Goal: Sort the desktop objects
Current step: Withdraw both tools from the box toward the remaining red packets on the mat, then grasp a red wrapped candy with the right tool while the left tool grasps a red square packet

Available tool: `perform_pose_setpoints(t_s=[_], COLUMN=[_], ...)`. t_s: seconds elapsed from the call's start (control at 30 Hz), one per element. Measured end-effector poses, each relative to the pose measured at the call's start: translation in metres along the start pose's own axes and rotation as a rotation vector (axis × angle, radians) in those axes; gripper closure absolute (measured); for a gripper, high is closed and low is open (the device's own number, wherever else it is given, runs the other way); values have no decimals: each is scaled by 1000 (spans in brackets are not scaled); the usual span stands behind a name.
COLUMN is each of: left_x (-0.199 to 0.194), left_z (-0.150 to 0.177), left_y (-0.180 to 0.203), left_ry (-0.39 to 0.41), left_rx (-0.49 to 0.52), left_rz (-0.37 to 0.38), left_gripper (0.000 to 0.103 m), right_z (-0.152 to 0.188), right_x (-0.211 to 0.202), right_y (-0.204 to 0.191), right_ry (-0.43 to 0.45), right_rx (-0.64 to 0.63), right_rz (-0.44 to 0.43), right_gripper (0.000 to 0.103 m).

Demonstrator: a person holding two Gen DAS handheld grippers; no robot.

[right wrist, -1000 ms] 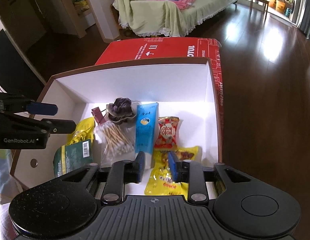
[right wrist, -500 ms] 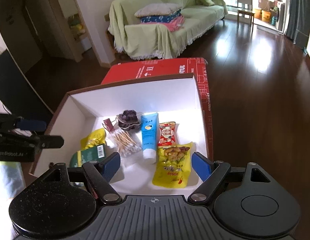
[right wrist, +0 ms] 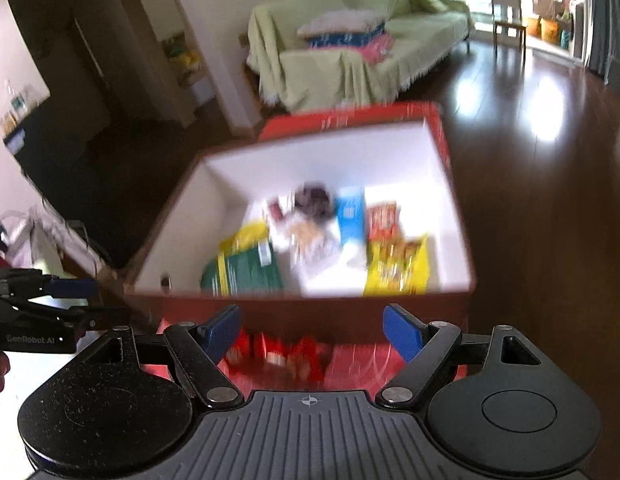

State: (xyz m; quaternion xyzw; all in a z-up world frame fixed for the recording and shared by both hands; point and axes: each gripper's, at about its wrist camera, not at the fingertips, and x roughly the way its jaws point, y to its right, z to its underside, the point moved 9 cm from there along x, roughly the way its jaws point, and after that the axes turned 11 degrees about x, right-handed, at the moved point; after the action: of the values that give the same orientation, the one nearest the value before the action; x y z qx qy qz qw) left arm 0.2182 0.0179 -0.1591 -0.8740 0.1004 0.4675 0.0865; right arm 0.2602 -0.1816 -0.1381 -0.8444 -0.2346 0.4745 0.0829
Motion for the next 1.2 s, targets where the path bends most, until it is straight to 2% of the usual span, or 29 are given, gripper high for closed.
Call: perform_pose_setpoints(t_s=[0.13, 0.33, 0.57, 0.93, 1.0, 1.07, 1.2], left_x=[15, 38, 50, 73, 76, 80, 84], left_z=[25, 44, 48, 55, 56, 57, 56], left_y=[9, 17, 10, 3, 4, 4, 5], left_ry=[-43, -100, -126, -184, -193, -199, -201], left_rx=[-16, -33, -52, -81, -82, -83, -84], left_rz=[7, 14, 0, -4, -2, 1, 7], left_gripper=[40, 40, 40, 40, 40, 40, 40], right_z=[26, 47, 52, 56, 57, 59, 63], right_x=[20, 48, 83, 122, 130, 135, 136], right_y=[6, 10, 5, -3, -2, 1, 8], right_ry=[-53, -100, -135, -148, -158, -174, -191], right_rx=[-15, -55, -86, -251, -268, -264, -253], right_rz=[21, 17, -28, -97, -107, -109, -127], right_gripper=[22, 22, 22, 23, 41, 41, 68])
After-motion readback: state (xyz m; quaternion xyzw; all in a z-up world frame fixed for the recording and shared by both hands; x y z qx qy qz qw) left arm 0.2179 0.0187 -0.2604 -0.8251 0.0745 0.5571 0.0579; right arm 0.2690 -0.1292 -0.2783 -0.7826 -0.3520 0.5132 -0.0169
